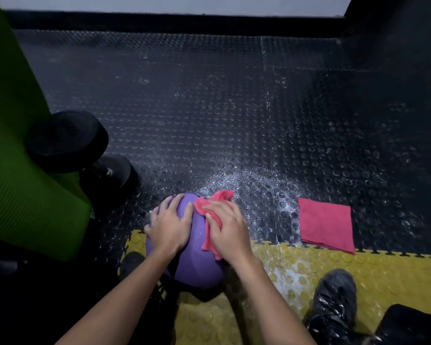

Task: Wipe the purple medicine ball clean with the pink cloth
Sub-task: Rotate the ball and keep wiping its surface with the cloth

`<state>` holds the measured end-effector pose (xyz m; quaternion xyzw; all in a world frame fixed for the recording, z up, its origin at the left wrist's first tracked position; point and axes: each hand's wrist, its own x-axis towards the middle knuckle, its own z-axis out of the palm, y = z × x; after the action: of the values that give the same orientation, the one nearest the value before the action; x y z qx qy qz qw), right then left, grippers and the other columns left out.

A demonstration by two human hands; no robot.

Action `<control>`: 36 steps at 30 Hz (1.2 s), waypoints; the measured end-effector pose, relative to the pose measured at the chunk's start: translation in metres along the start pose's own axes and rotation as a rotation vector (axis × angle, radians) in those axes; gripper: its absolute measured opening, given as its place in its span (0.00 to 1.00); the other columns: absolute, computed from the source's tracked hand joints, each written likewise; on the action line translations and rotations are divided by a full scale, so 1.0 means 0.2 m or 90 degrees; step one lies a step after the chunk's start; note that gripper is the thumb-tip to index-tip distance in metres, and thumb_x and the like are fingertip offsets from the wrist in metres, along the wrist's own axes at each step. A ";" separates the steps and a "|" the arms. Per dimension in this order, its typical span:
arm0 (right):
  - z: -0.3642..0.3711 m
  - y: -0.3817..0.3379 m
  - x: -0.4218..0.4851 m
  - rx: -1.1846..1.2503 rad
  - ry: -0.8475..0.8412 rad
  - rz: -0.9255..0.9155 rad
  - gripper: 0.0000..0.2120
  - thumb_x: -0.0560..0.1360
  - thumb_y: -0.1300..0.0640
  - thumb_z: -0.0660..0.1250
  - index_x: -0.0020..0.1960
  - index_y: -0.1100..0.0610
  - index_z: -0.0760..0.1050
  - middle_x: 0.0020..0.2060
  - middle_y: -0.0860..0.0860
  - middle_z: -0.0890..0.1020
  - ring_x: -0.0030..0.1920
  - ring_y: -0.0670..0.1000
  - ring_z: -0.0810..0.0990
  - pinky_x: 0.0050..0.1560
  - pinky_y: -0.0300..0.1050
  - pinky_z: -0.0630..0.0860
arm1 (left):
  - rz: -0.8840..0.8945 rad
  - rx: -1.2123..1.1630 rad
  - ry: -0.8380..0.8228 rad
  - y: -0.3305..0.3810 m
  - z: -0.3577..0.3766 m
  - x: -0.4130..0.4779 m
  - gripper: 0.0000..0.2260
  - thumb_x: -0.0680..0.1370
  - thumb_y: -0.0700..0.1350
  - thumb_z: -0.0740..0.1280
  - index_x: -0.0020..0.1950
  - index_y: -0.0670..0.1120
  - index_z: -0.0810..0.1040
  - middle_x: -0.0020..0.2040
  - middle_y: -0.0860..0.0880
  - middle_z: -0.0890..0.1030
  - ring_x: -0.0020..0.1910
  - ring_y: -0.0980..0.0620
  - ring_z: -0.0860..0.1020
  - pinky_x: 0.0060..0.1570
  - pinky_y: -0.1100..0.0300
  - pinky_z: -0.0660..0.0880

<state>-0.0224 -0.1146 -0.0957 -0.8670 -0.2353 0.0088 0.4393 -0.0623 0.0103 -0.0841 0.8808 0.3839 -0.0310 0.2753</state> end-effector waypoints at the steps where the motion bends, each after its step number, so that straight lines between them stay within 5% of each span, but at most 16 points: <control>1: 0.01 0.04 -0.06 0.045 0.037 0.028 0.12 0.74 0.53 0.58 0.50 0.52 0.79 0.51 0.42 0.80 0.54 0.45 0.73 0.58 0.35 0.67 | -0.004 -0.015 0.003 -0.01 0.00 0.01 0.20 0.79 0.59 0.55 0.71 0.59 0.66 0.73 0.56 0.64 0.72 0.47 0.61 0.68 0.42 0.60; 3: -0.01 0.12 -0.19 0.174 0.130 0.194 0.09 0.76 0.57 0.60 0.52 0.53 0.78 0.52 0.44 0.79 0.52 0.43 0.74 0.53 0.29 0.68 | 0.000 -0.035 0.007 -0.04 -0.01 0.03 0.19 0.79 0.58 0.55 0.70 0.59 0.68 0.73 0.56 0.66 0.71 0.48 0.63 0.68 0.43 0.61; 6: -0.01 0.21 -0.28 0.286 0.092 0.469 0.10 0.77 0.63 0.61 0.55 0.57 0.77 0.54 0.53 0.80 0.54 0.49 0.76 0.47 0.28 0.67 | 0.013 -0.045 -0.001 -0.06 -0.02 0.05 0.20 0.78 0.60 0.53 0.69 0.59 0.69 0.72 0.56 0.67 0.70 0.48 0.65 0.67 0.42 0.62; 10: 0.03 0.06 -0.20 0.183 0.156 0.328 0.11 0.76 0.59 0.61 0.54 0.57 0.79 0.53 0.48 0.80 0.54 0.45 0.75 0.55 0.34 0.67 | 0.012 -0.041 0.008 -0.07 -0.02 0.04 0.20 0.79 0.59 0.54 0.70 0.59 0.68 0.72 0.56 0.67 0.70 0.47 0.65 0.66 0.41 0.63; 14: 0.05 0.03 -0.19 0.102 0.114 0.142 0.17 0.74 0.49 0.57 0.54 0.55 0.79 0.51 0.42 0.78 0.53 0.42 0.72 0.56 0.24 0.61 | 0.013 -0.069 0.013 -0.09 -0.02 0.04 0.27 0.72 0.64 0.50 0.69 0.58 0.70 0.71 0.56 0.68 0.70 0.48 0.66 0.67 0.42 0.64; 20: 0.02 0.17 -0.23 0.204 0.140 0.443 0.11 0.77 0.62 0.60 0.56 0.57 0.78 0.53 0.50 0.80 0.55 0.53 0.77 0.50 0.35 0.67 | 0.029 -0.043 0.001 -0.04 -0.02 0.02 0.27 0.73 0.64 0.49 0.69 0.59 0.68 0.72 0.56 0.66 0.71 0.49 0.63 0.67 0.42 0.62; 23: 0.02 0.03 -0.17 0.103 0.147 0.294 0.11 0.76 0.60 0.61 0.55 0.55 0.79 0.52 0.48 0.80 0.53 0.47 0.75 0.53 0.35 0.66 | 0.025 -0.023 0.007 -0.05 -0.01 0.02 0.21 0.79 0.60 0.54 0.70 0.58 0.68 0.73 0.55 0.65 0.72 0.48 0.62 0.68 0.42 0.61; 27: 0.05 -0.05 -0.13 0.022 0.064 0.083 0.13 0.75 0.53 0.58 0.55 0.51 0.79 0.53 0.42 0.79 0.53 0.43 0.70 0.56 0.30 0.63 | 0.026 -0.044 0.012 -0.08 -0.01 0.03 0.24 0.76 0.62 0.52 0.70 0.58 0.68 0.73 0.55 0.66 0.71 0.48 0.63 0.68 0.42 0.62; 32: -0.02 0.16 -0.19 0.186 0.080 0.448 0.11 0.78 0.59 0.59 0.57 0.55 0.77 0.55 0.50 0.79 0.52 0.47 0.76 0.51 0.37 0.68 | 0.048 -0.039 0.002 -0.06 -0.03 0.02 0.29 0.72 0.64 0.48 0.70 0.59 0.68 0.72 0.56 0.67 0.71 0.49 0.64 0.67 0.42 0.62; 34: -0.03 0.15 -0.19 0.144 0.068 0.465 0.11 0.78 0.60 0.60 0.57 0.55 0.77 0.55 0.52 0.80 0.54 0.50 0.76 0.50 0.38 0.68 | 0.049 -0.026 0.001 -0.05 -0.03 0.00 0.29 0.71 0.64 0.48 0.70 0.59 0.68 0.73 0.56 0.66 0.72 0.49 0.63 0.68 0.43 0.62; 36: 0.00 0.05 -0.15 0.093 0.084 0.355 0.11 0.77 0.59 0.61 0.56 0.54 0.78 0.55 0.49 0.79 0.56 0.50 0.75 0.56 0.39 0.67 | 0.044 -0.017 0.010 -0.05 -0.02 0.00 0.29 0.71 0.63 0.48 0.70 0.59 0.68 0.73 0.55 0.66 0.72 0.49 0.63 0.68 0.43 0.62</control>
<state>-0.0449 -0.1332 -0.1091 -0.8630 0.0421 0.0899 0.4954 -0.0698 0.0185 -0.0846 0.8902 0.3557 -0.0097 0.2847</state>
